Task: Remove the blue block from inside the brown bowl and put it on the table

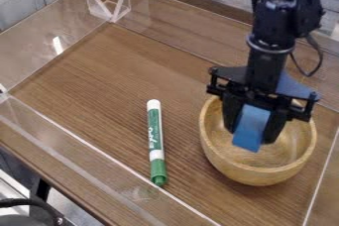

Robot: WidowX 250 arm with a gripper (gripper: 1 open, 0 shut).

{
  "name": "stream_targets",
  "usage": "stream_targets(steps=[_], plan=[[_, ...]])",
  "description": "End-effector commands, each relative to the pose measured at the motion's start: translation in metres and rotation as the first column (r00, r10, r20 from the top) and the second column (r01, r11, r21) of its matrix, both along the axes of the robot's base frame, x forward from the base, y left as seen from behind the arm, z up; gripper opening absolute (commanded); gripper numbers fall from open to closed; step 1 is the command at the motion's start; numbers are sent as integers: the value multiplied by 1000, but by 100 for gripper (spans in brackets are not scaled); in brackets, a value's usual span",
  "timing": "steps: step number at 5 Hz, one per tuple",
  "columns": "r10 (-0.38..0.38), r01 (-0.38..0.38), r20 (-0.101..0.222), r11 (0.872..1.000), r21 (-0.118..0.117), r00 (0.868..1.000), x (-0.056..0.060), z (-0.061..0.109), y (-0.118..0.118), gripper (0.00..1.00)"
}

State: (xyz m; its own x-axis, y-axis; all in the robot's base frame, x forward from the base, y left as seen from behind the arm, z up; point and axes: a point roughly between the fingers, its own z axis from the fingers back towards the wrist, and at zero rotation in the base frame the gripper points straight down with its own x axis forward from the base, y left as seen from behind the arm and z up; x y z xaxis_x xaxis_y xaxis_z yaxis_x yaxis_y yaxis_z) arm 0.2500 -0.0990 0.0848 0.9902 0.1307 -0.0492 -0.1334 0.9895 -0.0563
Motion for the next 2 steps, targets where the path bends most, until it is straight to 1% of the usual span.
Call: stream_targets(steps=[1, 2], plan=[[-1, 3, 77, 1000, -20, 997, 10, 29, 2, 0], [-13, 15, 90, 1000, -21, 996, 12, 41, 7, 0]])
